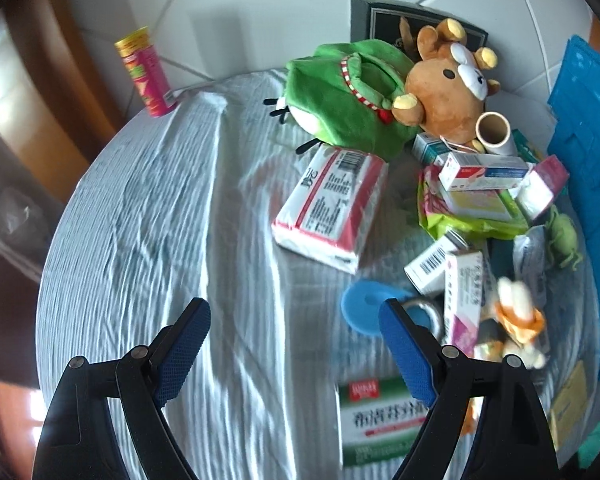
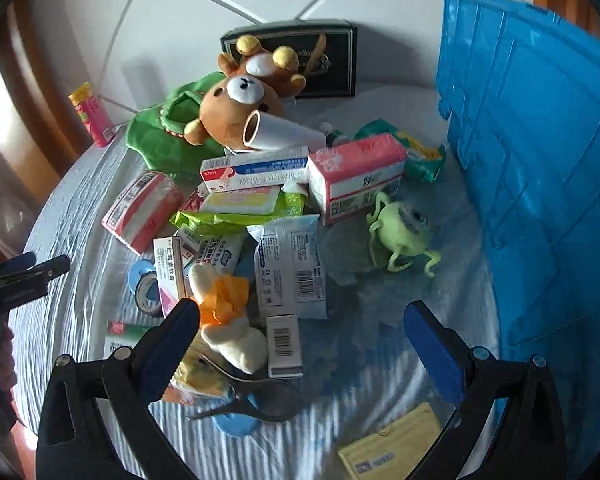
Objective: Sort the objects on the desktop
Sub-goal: 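Grasp the white-red tissue pack with the left tool while the right tool grasps the pink tissue pack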
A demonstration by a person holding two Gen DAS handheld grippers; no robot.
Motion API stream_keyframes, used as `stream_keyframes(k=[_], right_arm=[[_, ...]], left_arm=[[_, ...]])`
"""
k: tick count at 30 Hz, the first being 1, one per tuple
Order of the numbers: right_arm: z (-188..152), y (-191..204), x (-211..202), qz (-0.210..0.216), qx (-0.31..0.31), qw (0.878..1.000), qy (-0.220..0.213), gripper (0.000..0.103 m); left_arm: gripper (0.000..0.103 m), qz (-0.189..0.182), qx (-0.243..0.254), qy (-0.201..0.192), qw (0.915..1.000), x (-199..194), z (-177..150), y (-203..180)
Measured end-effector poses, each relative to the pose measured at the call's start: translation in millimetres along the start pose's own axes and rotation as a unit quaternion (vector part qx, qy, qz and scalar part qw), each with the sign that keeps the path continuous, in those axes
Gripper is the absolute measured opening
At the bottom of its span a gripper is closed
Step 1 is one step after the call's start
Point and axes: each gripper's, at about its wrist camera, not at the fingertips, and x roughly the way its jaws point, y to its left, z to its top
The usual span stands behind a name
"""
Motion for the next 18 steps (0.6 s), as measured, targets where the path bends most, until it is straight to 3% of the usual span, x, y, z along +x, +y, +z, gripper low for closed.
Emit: stream_keyframes(k=[8,12,14,18], right_arm=[[-6.6,6.3,27.2,-0.025,0.028,0.999,0.031,0.103],[-6.7,0.2,40.4,-0.039,0.037,0.998,0.042,0.103],[-5.9,-3.0,49.4,-0.042,0.042,0.997,0.048,0.103],[-1.3,-7.7,66.0,-0.042,0.046,0.997,0.055,0.103]], left_arm=[[0.087,-0.037,0.036,0.014,0.9986,59.2,42.9,-15.6],[0.087,-0.035,0.049,0.030,0.9977,87.9,51.9,-25.9],[0.087,-0.015,0.056,0.030,0.9978,99.5,52.5,-29.6],[0.093,-0.019,0.060,0.042,0.9971,117.8,55.7,-31.8]])
